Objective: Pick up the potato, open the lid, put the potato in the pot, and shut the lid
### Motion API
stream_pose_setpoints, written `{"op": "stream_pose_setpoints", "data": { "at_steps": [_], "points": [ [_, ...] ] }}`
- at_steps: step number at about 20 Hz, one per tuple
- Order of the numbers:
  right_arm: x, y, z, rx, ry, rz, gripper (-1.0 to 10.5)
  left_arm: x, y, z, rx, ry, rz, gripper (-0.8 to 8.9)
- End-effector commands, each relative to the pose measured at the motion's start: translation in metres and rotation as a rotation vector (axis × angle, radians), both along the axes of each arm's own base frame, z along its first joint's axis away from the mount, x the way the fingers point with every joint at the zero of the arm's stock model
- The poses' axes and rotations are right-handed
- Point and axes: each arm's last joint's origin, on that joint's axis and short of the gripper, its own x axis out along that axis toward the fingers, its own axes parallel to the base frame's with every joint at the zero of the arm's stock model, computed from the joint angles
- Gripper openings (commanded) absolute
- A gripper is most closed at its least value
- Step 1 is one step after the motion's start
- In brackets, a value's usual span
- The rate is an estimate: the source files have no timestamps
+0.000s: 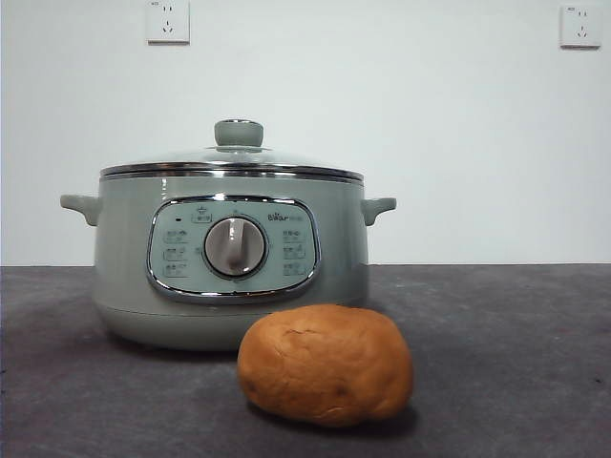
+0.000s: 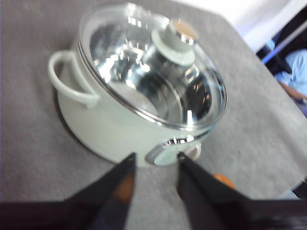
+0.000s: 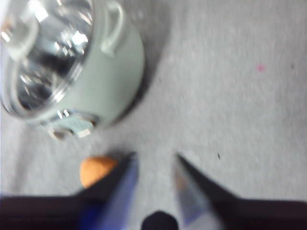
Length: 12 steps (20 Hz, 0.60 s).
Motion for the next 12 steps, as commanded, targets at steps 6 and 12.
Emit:
{"op": "stream_pose_setpoints", "data": {
  "at_steps": [6,12],
  "points": [
    [0.021,0.037,-0.017,-0.079,0.111,0.275,8.5,0.037,-0.007,0.004,0.018,0.132,-0.099,6.57],
    [0.027,0.094,-0.036,-0.251,0.108,0.477,8.5,0.049,-0.016,0.002,0.017,0.185,-0.153,6.56]
  ]
}}
